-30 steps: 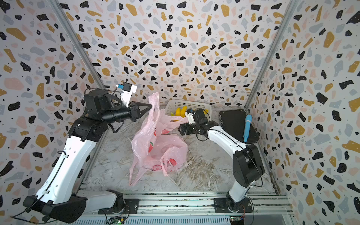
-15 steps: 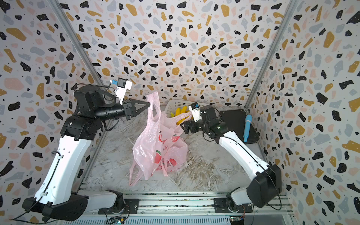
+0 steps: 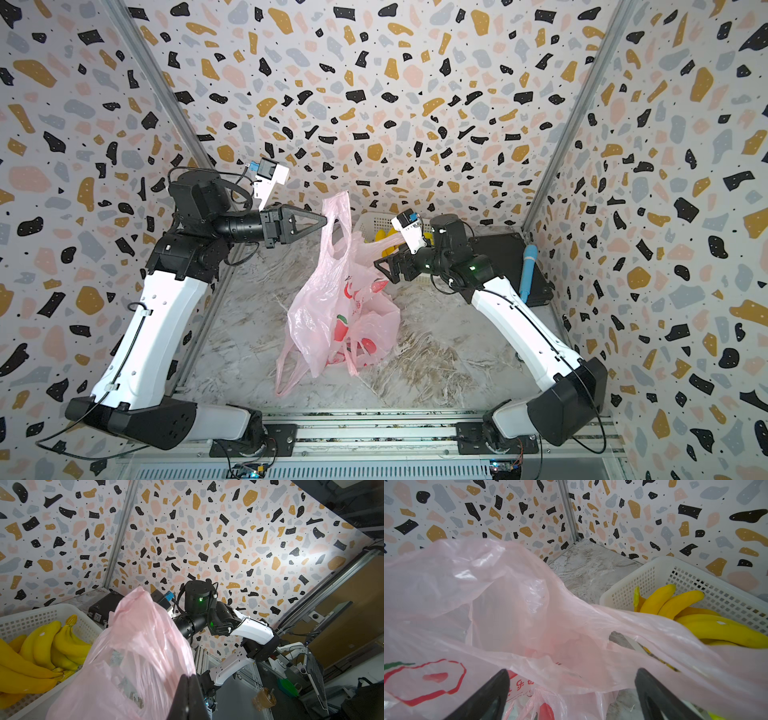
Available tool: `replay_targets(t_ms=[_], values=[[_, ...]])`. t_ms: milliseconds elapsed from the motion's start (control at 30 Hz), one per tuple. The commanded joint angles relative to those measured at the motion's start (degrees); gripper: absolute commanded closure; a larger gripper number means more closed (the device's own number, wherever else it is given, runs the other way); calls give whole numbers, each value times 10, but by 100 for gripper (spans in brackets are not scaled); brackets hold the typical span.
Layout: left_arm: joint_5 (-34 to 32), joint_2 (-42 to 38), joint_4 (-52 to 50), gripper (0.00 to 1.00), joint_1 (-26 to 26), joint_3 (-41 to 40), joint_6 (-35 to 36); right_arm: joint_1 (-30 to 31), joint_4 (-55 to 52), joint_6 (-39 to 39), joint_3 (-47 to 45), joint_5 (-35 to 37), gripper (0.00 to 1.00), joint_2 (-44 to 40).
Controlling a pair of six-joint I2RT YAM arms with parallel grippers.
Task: Place the banana into a plastic bag & tie a knot
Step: Adjust the plastic bag at the center of the board.
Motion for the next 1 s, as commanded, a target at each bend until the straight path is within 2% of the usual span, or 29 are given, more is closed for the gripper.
replay_targets(t_ms=[0, 233, 400, 567, 667, 833, 900, 933, 967], values=[[68, 4, 60, 100, 9, 2, -19, 2, -39, -44, 55, 11, 3, -6], [97, 13, 67, 100, 19, -2, -16, 1, -77, -75, 127, 10, 2, 18], [111, 12, 94, 100, 19, -15, -27, 1, -112, -106, 183, -61, 3, 74], [127, 16, 172, 100, 19, -28, -79, 6, -146, -143, 232, -134, 3, 146], [132, 20, 184, 100, 21, -28, -85, 19, -165, -174, 248, -174, 3, 171], [135, 26, 202, 100, 23, -36, -90, 42, -134, -173, 249, -174, 3, 192], [129, 27, 218, 100, 27, -43, -101, 44, -100, -142, 249, -165, 13, 200], [126, 28, 226, 100, 31, -46, -106, 44, -83, -125, 249, -158, 23, 204], [117, 27, 233, 100, 37, -49, -113, 45, -68, -106, 245, -152, 37, 205]])
